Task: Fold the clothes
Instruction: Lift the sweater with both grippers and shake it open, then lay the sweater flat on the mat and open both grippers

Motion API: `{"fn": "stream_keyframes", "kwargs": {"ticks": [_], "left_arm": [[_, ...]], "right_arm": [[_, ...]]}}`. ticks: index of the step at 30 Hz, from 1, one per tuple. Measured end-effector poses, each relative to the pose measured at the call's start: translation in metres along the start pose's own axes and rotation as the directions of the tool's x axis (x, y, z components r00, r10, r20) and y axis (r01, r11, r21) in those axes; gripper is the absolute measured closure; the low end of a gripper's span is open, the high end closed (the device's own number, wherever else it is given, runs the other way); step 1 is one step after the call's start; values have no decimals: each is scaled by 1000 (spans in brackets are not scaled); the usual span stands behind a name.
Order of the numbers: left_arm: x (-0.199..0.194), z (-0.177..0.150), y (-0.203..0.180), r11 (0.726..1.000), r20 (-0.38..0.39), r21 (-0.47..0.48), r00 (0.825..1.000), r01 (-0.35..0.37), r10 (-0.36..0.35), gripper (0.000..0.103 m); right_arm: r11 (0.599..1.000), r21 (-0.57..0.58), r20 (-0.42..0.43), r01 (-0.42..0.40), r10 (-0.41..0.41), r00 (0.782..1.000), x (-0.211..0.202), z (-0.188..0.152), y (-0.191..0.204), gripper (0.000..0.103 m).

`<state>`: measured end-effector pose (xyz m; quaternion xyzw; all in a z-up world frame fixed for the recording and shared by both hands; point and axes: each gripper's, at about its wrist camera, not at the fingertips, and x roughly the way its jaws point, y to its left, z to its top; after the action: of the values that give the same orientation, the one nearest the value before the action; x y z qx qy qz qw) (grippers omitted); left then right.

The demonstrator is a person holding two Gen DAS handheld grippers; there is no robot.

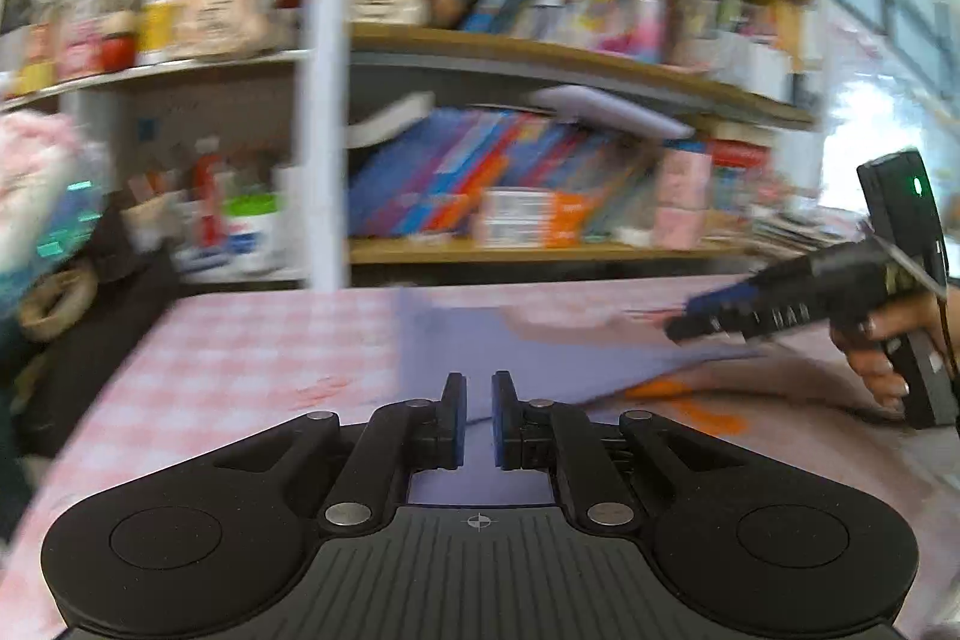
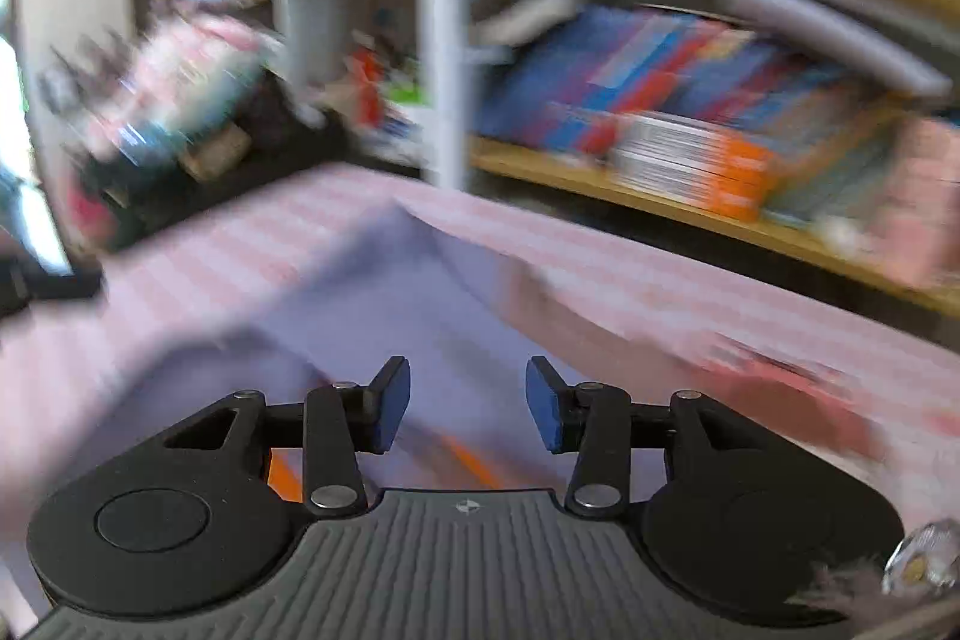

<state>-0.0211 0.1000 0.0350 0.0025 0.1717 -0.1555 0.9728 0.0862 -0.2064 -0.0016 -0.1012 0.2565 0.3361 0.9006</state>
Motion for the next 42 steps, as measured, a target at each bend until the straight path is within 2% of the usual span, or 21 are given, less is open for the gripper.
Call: {"fn": "stream_keyframes", "kwargs": {"ticks": [3, 6, 8, 12, 16, 21, 24, 27, 29, 31, 32, 33, 34, 35, 37, 39, 40, 42], "left_arm": [[27, 5, -38, 992, -34, 75, 995, 98, -96, 93], [63, 11, -80, 969, -94, 167, 982, 179, -165, 91], [88, 13, -110, 941, -141, 264, 973, 213, -181, 87], [120, 25, -155, 873, -180, 422, 966, 244, -183, 86], [144, 33, -182, 825, -199, 505, 965, 252, -173, 66], [180, 20, -209, 750, -264, 612, 959, 252, -106, 65], [189, 16, -214, 736, -268, 632, 960, 242, -85, 66], [194, 18, -213, 740, -271, 630, 960, 235, -74, 64], [199, 21, -210, 754, -276, 614, 959, 233, -71, 64], [205, 22, -207, 768, -282, 597, 957, 231, -69, 69], [208, 21, -206, 775, -285, 589, 956, 230, -67, 74], [211, 21, -204, 780, -286, 583, 956, 226, -64, 92], [213, 21, -201, 786, -282, 579, 958, 217, -57, 99], [212, 23, -195, 803, -264, 559, 962, 208, -65, 99], [194, 43, -167, 883, -181, 436, 978, 175, -105, 99], [161, 67, -125, 949, -70, 287, 991, 130, -115, 99], [141, 78, -101, 970, -16, 224, 995, 99, -98, 99], [99, 90, -50, 990, 71, 142, 997, -1, -9, 99]], "right_arm": [[984, -33, -53, 173, -175, 983, -36, -38, -23, 63], [966, -18, -100, 259, -260, 960, -55, -74, -42, 63], [959, -3, -118, 285, -283, 952, -60, -91, -50, 63], [964, 38, -88, 263, -259, 962, -67, -109, -54, 64], [972, 91, -41, 218, -215, 976, -74, -114, -55, 64], [969, 128, -53, 213, -207, 977, -67, -119, -57, 64], [967, 143, -58, 209, -203, 977, -64, -121, -59, 65], [968, 143, -62, 208, -201, 978, -63, -121, -59, 65], [968, 146, -63, 205, -198, 978, -63, -121, -60, 65], [968, 144, -64, 206, -199, 978, -63, -122, -59, 65], [968, 143, -65, 207, -199, 978, -62, -122, -59, 65], [968, 143, -65, 207, -199, 978, -63, -122, -59, 65], [968, 144, -65, 207, -199, 978, -63, -122, -59, 65], [968, 145, -66, 206, -199, 978, -62, -122, -60, 65], [967, 148, -66, 206, -198, 978, -62, -122, -60, 65], [967, 145, -67, 207, -199, 978, -62, -122, -60, 65], [967, 144, -68, 208, -200, 977, -62, -122, -60, 65], [967, 139, -69, 212, -204, 977, -61, -121, -59, 65]]}}
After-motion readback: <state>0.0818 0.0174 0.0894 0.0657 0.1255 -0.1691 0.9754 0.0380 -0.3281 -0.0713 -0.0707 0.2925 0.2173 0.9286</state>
